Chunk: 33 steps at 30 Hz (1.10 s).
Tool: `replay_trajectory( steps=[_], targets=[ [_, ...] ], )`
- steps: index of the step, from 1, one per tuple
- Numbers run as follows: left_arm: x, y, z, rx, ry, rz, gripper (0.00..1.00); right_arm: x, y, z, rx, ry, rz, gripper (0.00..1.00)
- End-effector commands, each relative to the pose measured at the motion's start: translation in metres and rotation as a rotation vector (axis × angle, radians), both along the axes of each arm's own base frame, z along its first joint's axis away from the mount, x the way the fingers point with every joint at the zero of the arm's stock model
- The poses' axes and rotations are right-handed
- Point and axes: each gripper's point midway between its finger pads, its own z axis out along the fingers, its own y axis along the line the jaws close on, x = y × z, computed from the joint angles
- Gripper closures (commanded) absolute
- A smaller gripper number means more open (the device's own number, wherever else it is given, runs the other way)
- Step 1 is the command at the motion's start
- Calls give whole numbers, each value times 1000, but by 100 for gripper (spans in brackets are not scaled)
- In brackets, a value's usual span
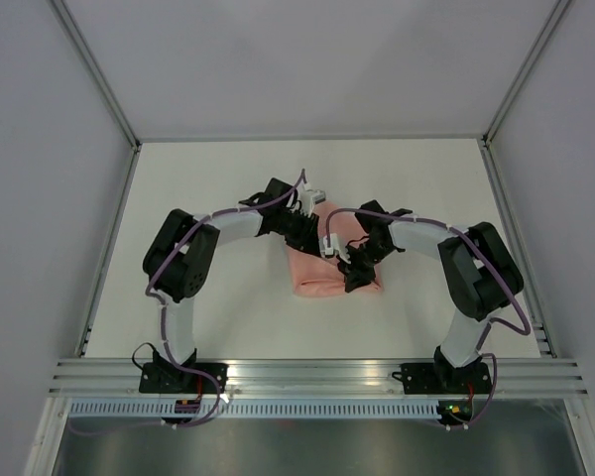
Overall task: Fold the napkin, place the utensils inside, and roll it up
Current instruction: Roll the napkin at the center of the board.
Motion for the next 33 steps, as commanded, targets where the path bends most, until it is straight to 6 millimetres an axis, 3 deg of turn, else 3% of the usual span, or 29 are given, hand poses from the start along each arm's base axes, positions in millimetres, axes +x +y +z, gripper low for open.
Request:
replay_trajectory(
  steps=[1, 5, 7, 8, 9, 10, 11, 13, 14, 15, 20, 23, 28, 33],
  targets=[
    [44, 7, 49, -31, -236, 214, 70, -40, -31, -30, -140, 197, 33, 80],
    [64, 35, 80, -31, -431, 409, 71, -35, -32, -35, -151, 221, 25, 80],
    [56, 48, 90, -48, -484, 450, 73, -32, -33, -38, -158, 237, 21, 80],
    [61, 50, 101, -78, -549, 485, 73, -33, -33, -38, -162, 249, 21, 80],
    [50, 60, 91, -65, -554, 500, 75, -30, -32, -39, -160, 255, 18, 80],
    [47, 63, 108, -100, -612, 519, 76, -30, -32, -39, -162, 264, 15, 80],
    [40, 72, 102, -98, -659, 559, 76, -31, -34, -41, -169, 285, 12, 80],
    [30, 76, 112, -134, -747, 573, 77, -28, -34, -40, -169, 299, 9, 81],
    [24, 74, 136, -180, -840, 608, 77, -28, -35, -40, -170, 308, 10, 81],
    [13, 77, 124, -145, -874, 584, 79, -26, -35, -41, -171, 320, 7, 81],
    [-29, 61, 135, -104, -1084, 512, 79, -23, -36, -45, -182, 346, -9, 81],
    [-50, 44, 134, -92, -1155, 395, 72, -22, -36, -46, -185, 362, -14, 81],
    [-85, 13, 101, 44, -1215, 141, 66, -20, -37, -48, -188, 379, -22, 81],
    [-110, -17, 83, 92, -1288, -6, 61, -19, -36, -48, -185, 390, -24, 81]
  ],
)
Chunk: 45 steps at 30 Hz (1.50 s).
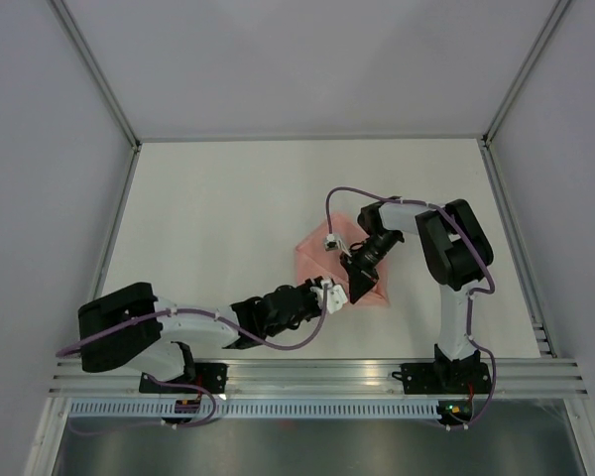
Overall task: Fold the napkin, place the utensils inside, and roll it up
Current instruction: Roll the napkin at the center of the board.
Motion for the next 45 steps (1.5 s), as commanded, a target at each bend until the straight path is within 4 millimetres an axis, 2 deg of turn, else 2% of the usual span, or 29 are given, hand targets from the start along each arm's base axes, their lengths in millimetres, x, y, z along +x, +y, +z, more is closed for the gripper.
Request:
replay_trajectory(
  steps=[1, 3, 4, 7, 11, 14, 23, 28, 32, 40, 45],
  targets=[
    [-8, -17, -7, 122, -126, -42, 61, 11, -26, -47, -120, -102, 98, 81],
    [-13, -26, -10, 132, -146, -65, 61, 12, -27, -47, -120, -102, 95, 81],
    [-18, -31, -19, 148, -138, -96, 60, 12, -27, -47, -120, -103, 96, 81],
    [-23, -42, -23, 153, -142, -138, 60, 12, -28, -48, -123, -99, 94, 81],
    [-18, -48, -32, 176, -192, -147, 57, 10, -29, -50, -129, -84, 98, 82],
    [-21, -58, -38, 171, -179, -182, 56, 11, -29, -51, -129, -81, 93, 82],
    [-26, -69, -57, 182, -137, -228, 56, 12, -29, -51, -133, -81, 91, 82],
    [-18, -70, -65, 170, -93, -223, 56, 13, -29, -51, -136, -80, 90, 82],
    [-17, -66, -76, 152, -6, -212, 60, 14, -29, -52, -138, -79, 86, 82],
    [-36, -70, -95, 169, 144, -278, 70, 14, -29, -53, -142, -75, 84, 82],
    [-44, -67, -108, 173, 254, -288, 88, 14, -29, -52, -144, -75, 80, 83]
  ],
)
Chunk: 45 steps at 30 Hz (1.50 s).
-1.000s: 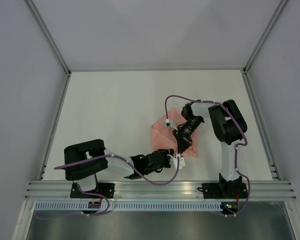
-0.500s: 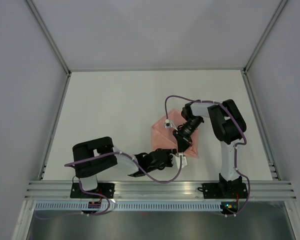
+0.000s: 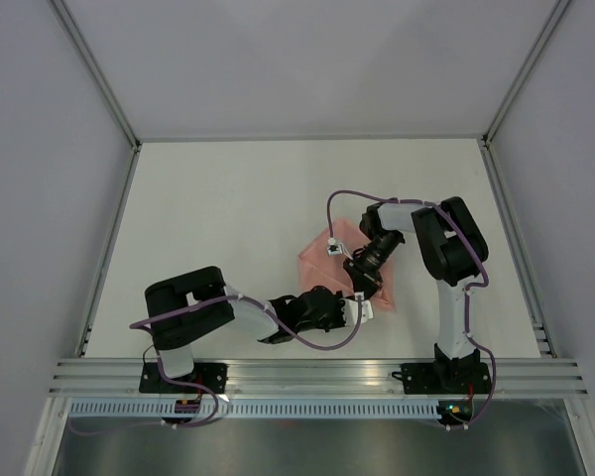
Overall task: Fold the napkin, place the utensils inside, and roll it up
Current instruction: Roll the napkin at the center of the board.
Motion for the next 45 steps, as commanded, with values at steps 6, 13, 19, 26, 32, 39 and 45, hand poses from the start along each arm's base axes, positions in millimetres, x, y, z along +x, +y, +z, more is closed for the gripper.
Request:
replay_trajectory(
  steps=[6, 13, 19, 26, 32, 39, 45],
  targets=[
    [-18, 3, -28, 2, 343, 1, 98, 33, -16, -52, -64, -226, 96, 82],
    [-22, 15, -42, -10, 578, -1, 98, 35, -13, -43, -56, -240, 39, 71],
    [-16, 24, -49, -27, 726, 23, 98, 55, -8, -17, -20, -303, -58, 50],
    [-13, 33, -63, 4, 806, 58, 98, 84, -5, 3, -22, -356, -191, 44],
    [-11, 36, -69, 10, 844, 71, 98, 118, -12, 15, -77, -384, -379, 43],
    [-10, 37, -81, 54, 886, 94, 98, 163, -34, 32, -84, -467, -582, 43],
    [-7, 44, -92, 89, 980, 140, 98, 185, -63, 77, 48, -531, -714, 43]
  ],
)
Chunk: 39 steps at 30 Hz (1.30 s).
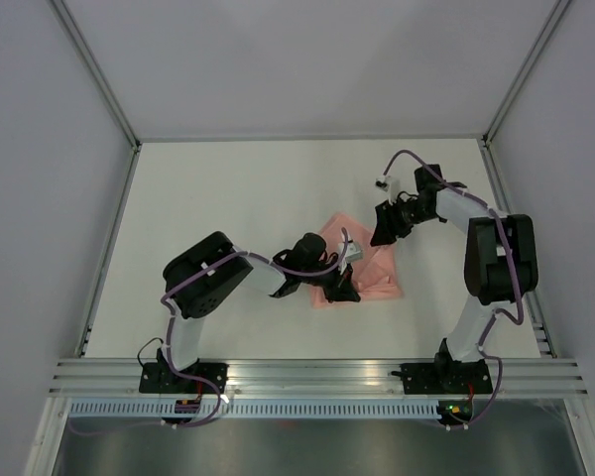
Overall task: Fold the napkin, place the utensils inside, and roll it up
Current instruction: Roll the napkin at the center of the board.
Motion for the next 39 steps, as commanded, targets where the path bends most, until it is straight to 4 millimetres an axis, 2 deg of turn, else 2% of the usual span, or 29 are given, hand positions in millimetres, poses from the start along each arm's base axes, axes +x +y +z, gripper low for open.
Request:
replay_trajectory(
  steps=[1, 5, 7, 9, 10, 11, 12, 13, 14, 15, 16, 17, 18, 19, 20, 24, 25, 26, 30, 34, 39],
  targets=[
    [-33, 62, -91, 346, 281, 56, 98, 29, -16, 53, 94, -170, -67, 42],
    [-29, 65, -95, 374, 351, 72, 98, 18, -44, 87, 197, -216, -72, 41],
    [-29, 69, -98, 388, 393, 81, 98, 8, -50, 91, 187, -273, -18, 41],
    [-23, 72, -99, 390, 423, 97, 98, -9, -50, 103, 174, -340, 26, 41],
    [-24, 75, -102, 404, 450, 102, 98, -23, -49, 96, 169, -346, 49, 40],
    [-22, 78, -101, 397, 476, 105, 98, -29, -47, 106, 143, -435, 93, 40],
    [-19, 75, -99, 391, 482, 105, 98, -41, -48, 95, 113, -435, 110, 40],
    [-18, 76, -98, 390, 491, 106, 98, -47, -47, 93, 85, -463, 131, 40],
    [-18, 78, -97, 394, 514, 104, 98, -51, -39, 103, 54, -560, 187, 39],
    [-16, 77, -96, 391, 520, 107, 98, -55, -36, 101, 33, -589, 204, 38],
    [-15, 78, -96, 394, 530, 109, 98, -65, -37, 84, -12, -580, 210, 37],
    [-13, 80, -95, 394, 547, 115, 98, -67, -26, 90, -27, -655, 259, 37],
    [-12, 81, -95, 396, 563, 118, 98, -71, -23, 85, -50, -676, 290, 37],
    [-10, 81, -95, 398, 572, 122, 98, -79, -23, 71, -84, -662, 309, 36],
    [-8, 82, -95, 399, 590, 129, 98, -83, -11, 70, -89, -691, 358, 36],
    [-3, 84, -94, 399, 610, 127, 98, -99, 7, 46, -138, -699, 450, 36],
    [-1, 83, -93, 395, 613, 128, 98, -95, 8, 42, -178, -721, 454, 36],
    [-2, 87, -93, 404, 637, 131, 98, -101, 19, 37, -179, -730, 497, 36],
    [-3, 88, -94, 399, 653, 121, 98, -109, 32, 11, -255, -753, 571, 35],
    [-5, 89, -95, 401, 659, 115, 98, -114, 47, -6, -273, -760, 631, 34],
    [-5, 89, -96, 401, 659, 111, 98, -108, 55, -15, -301, -790, 627, 34]
  ],
)
